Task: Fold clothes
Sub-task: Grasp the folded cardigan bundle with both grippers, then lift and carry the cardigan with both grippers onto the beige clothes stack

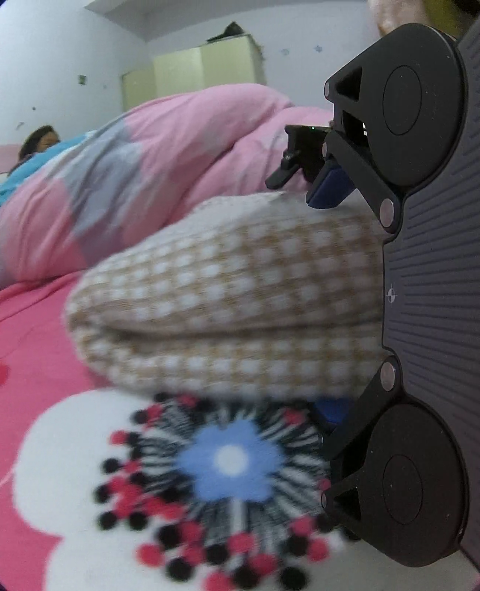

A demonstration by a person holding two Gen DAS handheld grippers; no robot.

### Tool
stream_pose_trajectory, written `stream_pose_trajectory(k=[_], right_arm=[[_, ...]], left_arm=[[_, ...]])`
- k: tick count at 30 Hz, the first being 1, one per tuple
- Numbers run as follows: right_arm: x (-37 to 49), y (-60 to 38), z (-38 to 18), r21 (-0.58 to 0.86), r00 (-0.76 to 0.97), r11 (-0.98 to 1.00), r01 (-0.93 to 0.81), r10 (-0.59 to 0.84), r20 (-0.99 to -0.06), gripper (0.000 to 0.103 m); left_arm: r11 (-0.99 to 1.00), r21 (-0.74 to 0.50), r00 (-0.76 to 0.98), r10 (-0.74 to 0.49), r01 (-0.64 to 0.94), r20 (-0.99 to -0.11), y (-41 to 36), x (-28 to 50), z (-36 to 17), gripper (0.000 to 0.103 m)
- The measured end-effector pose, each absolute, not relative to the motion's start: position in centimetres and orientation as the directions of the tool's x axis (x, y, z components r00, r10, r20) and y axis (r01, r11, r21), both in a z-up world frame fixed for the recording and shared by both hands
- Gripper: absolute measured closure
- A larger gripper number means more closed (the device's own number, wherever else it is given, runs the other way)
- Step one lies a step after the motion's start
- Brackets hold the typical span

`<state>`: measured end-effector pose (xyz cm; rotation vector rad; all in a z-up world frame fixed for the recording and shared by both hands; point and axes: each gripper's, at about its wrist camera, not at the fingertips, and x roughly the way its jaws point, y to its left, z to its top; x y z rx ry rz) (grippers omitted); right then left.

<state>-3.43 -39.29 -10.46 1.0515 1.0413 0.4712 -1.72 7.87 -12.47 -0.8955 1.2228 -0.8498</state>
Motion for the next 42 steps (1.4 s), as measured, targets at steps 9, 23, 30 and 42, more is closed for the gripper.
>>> stream_pose_trajectory(k=[9, 23, 30, 42], right_arm=[[-0.8, -38.2, -12.0, 0.897, 0.414, 0.382, 0.223, 0.796, -0.442, 0.000], [0.1, -34.2, -5.1, 0.758, 0.371, 0.647, -0.089, 0.728, -0.577, 0.047], [-2.4, -33.1, -1.9, 0.743, 0.435, 0.636, -0.206, 0.740, -0.513, 0.048], [-1.7, -26.1, 9.2, 0.647, 0.447, 0.576, -0.500, 0.811, -0.377, 0.048]], left_arm=[[0.409, -0.912, 0.179, -0.900, 0.029, -0.398, 7.4, -0.6, -12.9, 0.002], [0.520, -0.837, 0.274, -0.841, 0.171, -0.467, 6.3, -3.6, -7.6, 0.020], [0.511, -0.812, 0.309, -0.850, 0.281, -0.428, 6.2, -5.6, -4.6, 0.020], [0.476, -0.779, 0.527, -0.820, 0.408, -0.225, 12.0, -8.9, 5.1, 0.020]])
